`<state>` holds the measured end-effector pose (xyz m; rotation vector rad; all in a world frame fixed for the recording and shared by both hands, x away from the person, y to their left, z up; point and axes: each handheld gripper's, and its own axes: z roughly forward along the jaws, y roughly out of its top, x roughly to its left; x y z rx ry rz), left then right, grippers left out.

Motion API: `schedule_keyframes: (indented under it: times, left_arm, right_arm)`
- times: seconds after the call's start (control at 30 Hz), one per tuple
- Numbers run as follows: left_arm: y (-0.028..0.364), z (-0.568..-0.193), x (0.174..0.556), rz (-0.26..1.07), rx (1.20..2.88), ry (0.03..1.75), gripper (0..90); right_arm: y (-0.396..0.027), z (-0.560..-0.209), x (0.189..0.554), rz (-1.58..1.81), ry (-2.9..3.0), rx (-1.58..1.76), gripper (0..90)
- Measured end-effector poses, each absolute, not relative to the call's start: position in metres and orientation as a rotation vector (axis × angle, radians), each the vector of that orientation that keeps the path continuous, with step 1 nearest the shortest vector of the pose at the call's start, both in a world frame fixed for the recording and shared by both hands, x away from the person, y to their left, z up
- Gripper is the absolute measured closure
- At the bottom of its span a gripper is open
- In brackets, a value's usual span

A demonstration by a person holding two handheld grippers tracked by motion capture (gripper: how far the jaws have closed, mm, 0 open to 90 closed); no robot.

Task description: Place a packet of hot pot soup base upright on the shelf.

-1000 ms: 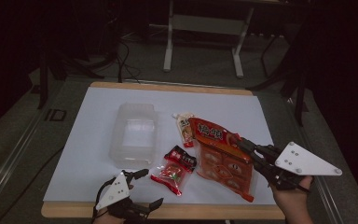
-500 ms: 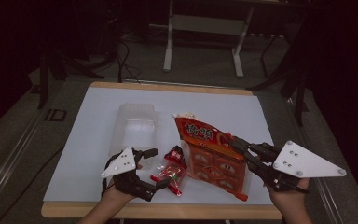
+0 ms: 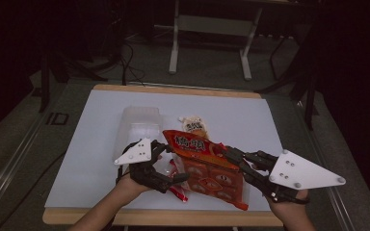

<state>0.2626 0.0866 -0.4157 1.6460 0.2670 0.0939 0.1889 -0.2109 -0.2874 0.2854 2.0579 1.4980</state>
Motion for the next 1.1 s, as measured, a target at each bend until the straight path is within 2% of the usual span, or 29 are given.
schedule_keyframes:
  times: [0.1, 0.2, 0.4, 0.6, 0.7, 0.87, 1.1]
  left_arm:
    - [0.081, -0.419, 0.268, 0.016, 1.677, 0.251, 16.2]
    - [0.078, -0.422, 0.27, -0.044, 1.658, 0.225, 29.1]
    - [0.079, -0.421, 0.271, -0.046, 1.625, 0.179, 51.1]
    - [0.077, -0.421, 0.269, -0.048, 1.656, 0.133, 66.8]
    - [0.075, -0.42, 0.265, -0.003, 1.659, 0.099, 70.4]
    - [0.073, -0.415, 0.261, -0.015, 1.671, 0.134, 71.3]
    - [0.072, -0.405, 0.256, 0.037, 1.691, 0.178, 71.6]
  right_arm:
    - [-0.208, -0.288, 0.189, 1.501, 2.061, 0.279, 88.7]
    - [-0.207, -0.289, 0.19, 1.511, 2.064, 0.279, 88.7]
    - [-0.204, -0.293, 0.191, 1.49, 2.072, 0.273, 88.7]
    - [-0.207, -0.296, 0.195, 1.502, 2.078, 0.291, 88.6]
    - [-0.21, -0.296, 0.196, 1.515, 2.077, 0.306, 88.6]
    - [-0.213, -0.296, 0.194, 1.512, 2.057, 0.31, 88.5]
    - [-0.22, -0.296, 0.199, 1.557, 2.041, 0.35, 87.9]
